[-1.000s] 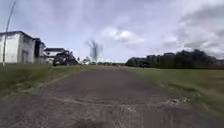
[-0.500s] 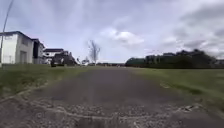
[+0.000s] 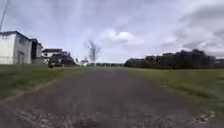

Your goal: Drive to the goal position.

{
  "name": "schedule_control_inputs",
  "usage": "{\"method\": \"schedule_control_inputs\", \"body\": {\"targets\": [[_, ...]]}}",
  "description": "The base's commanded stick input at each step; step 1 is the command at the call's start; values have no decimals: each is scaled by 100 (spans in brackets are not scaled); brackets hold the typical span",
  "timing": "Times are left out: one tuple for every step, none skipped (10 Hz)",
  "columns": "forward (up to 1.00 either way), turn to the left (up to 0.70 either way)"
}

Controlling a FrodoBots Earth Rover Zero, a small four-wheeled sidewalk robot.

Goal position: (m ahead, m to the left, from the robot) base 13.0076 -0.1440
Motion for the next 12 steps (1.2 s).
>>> {"method": "schedule_control_inputs", "body": {"targets": [[70, 0], [70, 0], [70, 0], [70, 7], [70, 33], [70, 33], [70, 33], [70, 30], [70, 11], [70, 3], [70, 2], [70, 2]]}}
